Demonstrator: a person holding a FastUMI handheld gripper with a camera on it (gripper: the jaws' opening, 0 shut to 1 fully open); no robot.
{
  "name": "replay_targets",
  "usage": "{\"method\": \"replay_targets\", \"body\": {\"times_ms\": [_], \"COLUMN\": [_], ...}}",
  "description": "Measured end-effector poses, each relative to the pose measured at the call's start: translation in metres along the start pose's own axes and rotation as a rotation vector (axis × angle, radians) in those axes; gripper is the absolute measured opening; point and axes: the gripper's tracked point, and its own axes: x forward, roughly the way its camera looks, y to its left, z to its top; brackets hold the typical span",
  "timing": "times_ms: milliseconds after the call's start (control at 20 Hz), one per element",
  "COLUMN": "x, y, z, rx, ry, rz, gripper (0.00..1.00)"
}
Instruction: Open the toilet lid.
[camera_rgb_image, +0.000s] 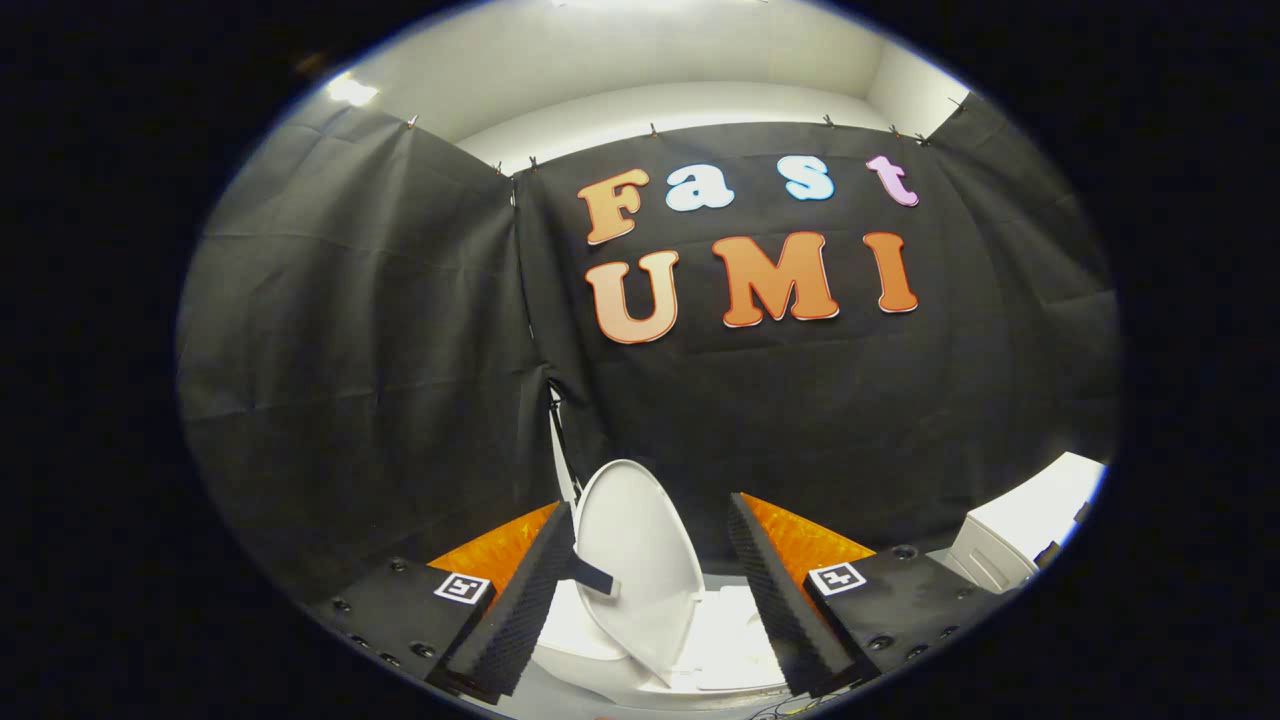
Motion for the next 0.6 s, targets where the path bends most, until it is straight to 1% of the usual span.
{"method": "replay_targets", "body": {"times_ms": [200, 300, 500, 600], "x": [-0.009, -0.007, 0.002, 0.004], "y": [-0.046, -0.069, -0.095, -0.109], "z": [0.016, 0.014, 0.013, 0.013], "rx": [-0.074, -0.073, -0.017, -0.018], "ry": [-0.006, 0.001, -0.010, -0.013], "rz": [-0.078, -0.113, -0.120, -0.127], "gripper": [1.00, 1.00, 1.00, 1.00]}}
